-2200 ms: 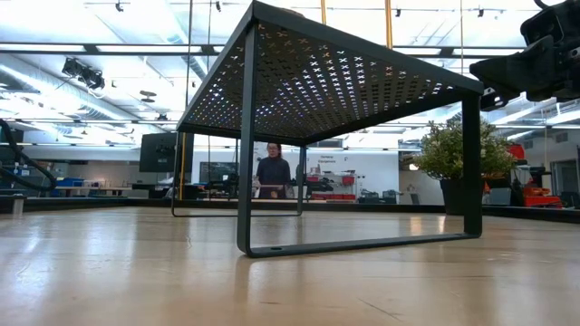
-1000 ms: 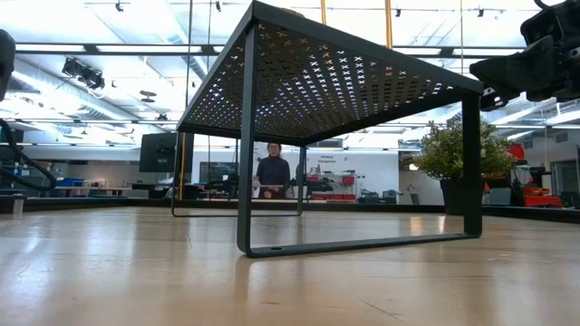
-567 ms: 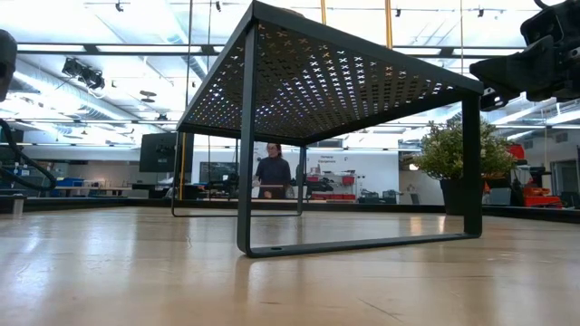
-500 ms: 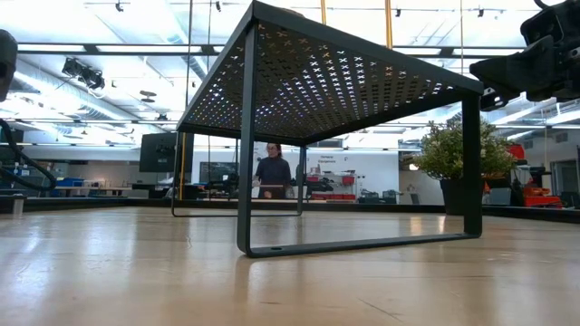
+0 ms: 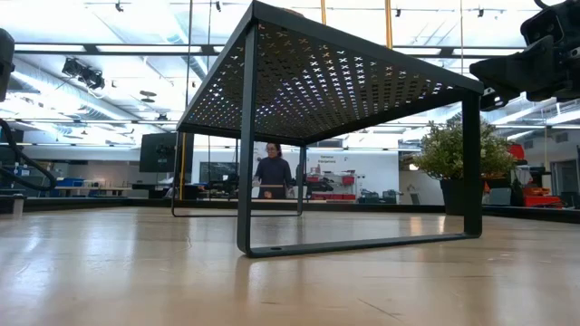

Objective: Pick & Place candle stick holders
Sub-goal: Put the red and black scented candle on the shelf aligned with the other scented candles

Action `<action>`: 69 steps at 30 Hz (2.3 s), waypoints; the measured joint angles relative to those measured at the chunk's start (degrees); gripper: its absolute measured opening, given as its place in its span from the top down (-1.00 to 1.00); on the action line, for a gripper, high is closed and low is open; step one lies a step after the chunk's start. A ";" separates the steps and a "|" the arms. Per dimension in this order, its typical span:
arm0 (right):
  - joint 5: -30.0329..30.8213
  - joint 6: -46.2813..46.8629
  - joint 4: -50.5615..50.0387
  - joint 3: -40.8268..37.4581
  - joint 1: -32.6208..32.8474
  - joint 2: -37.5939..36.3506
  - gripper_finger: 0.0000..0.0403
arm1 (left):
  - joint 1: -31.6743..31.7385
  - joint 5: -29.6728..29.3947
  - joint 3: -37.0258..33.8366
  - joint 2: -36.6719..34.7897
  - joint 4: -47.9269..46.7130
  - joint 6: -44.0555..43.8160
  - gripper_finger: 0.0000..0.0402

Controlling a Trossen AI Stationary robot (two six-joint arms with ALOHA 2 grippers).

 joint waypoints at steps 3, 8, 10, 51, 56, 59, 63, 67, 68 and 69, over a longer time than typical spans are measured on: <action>0.01 -0.02 0.00 0.00 0.00 0.01 0.91 | 0.00 0.62 0.00 -0.29 -0.22 0.03 -0.53; -0.01 0.00 0.00 0.00 0.00 -0.01 0.91 | 0.16 0.98 0.95 -1.86 -1.04 0.54 -0.53; 0.00 -0.02 -0.02 0.00 -0.02 -0.01 0.91 | 0.28 0.93 1.29 -2.82 -1.30 0.62 -0.53; -0.01 -0.01 -0.01 0.00 -0.01 0.00 0.91 | 9.09 -3.94 1.31 -21.29 -11.12 -1.54 -0.53; 0.00 -0.02 0.00 0.00 -0.02 0.01 0.91 | 12.76 -5.90 1.31 -24.58 -15.06 -1.44 -0.53; 0.02 -0.02 -0.01 0.00 0.00 0.00 0.91 | 15.39 -6.30 1.31 -26.06 -17.07 -1.02 -0.53; 0.01 -0.01 0.00 0.00 -0.02 0.00 0.91 | 18.99 -6.38 1.31 -27.79 -19.72 -0.91 -0.53; 0.01 -0.02 0.00 0.00 -0.01 0.01 0.91 | 22.77 -6.38 1.32 -29.11 -20.91 -0.91 -0.53; -0.01 -0.02 0.00 0.00 -0.01 -0.01 0.91 | 23.84 -6.36 1.33 -29.35 -20.87 -0.91 -0.53; 0.02 -0.02 -0.02 0.00 0.01 -0.01 0.91 | 24.76 -6.36 1.33 -29.54 -20.99 -0.93 -0.53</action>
